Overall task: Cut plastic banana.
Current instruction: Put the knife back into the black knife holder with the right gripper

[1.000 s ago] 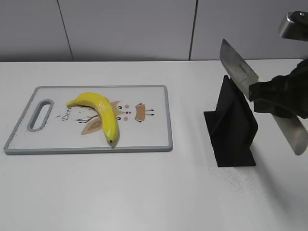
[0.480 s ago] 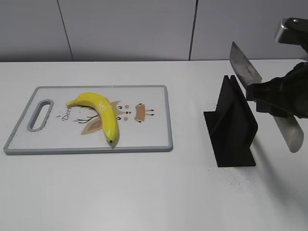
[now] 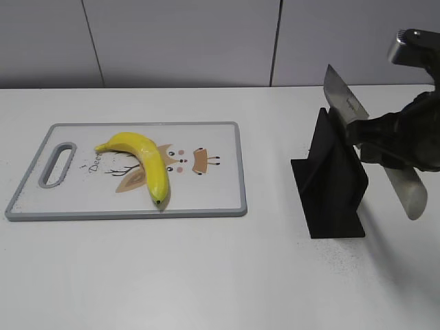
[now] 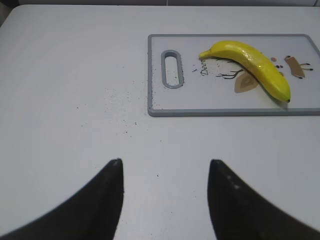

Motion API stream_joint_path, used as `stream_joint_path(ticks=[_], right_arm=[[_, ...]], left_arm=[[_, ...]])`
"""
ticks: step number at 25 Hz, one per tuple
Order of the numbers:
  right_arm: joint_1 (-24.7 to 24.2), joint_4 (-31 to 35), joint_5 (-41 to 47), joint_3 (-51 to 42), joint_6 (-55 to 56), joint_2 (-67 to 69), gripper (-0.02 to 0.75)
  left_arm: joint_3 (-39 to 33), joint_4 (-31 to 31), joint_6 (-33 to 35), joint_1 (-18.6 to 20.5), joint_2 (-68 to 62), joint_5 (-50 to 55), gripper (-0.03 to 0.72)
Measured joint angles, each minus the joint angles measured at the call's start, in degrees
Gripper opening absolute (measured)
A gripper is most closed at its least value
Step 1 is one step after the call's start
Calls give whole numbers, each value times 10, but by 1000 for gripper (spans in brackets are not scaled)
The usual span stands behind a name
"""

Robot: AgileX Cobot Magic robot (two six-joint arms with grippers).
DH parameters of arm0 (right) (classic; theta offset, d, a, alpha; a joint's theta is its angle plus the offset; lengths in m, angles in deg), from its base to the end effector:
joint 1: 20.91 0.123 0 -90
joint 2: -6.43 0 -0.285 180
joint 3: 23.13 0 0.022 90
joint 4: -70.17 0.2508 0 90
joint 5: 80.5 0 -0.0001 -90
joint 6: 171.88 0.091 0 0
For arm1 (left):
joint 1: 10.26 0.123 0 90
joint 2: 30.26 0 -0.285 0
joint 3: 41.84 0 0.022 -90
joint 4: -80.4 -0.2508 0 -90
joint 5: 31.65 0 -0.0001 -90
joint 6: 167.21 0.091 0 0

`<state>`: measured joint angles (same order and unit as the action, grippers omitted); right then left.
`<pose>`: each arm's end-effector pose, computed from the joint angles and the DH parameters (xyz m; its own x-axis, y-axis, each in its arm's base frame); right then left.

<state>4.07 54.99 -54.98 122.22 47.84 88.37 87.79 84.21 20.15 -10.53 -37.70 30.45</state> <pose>0.2315 0.0965 0.2419 -0.7920 0.1109 -0.6004 -0.0100 0.9809 0.1944 -0.0034 -0.0053 0.2668 -0.4901 0.0993 -0.8660 0.1037 0.9931 0.0552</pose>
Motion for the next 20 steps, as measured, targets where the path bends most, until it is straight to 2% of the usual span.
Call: stream_joint_path(ticks=[20], right_arm=[[2,26,-14,0,-33,47,158]], left_arm=[[0,0,0,0,0,-1,525]])
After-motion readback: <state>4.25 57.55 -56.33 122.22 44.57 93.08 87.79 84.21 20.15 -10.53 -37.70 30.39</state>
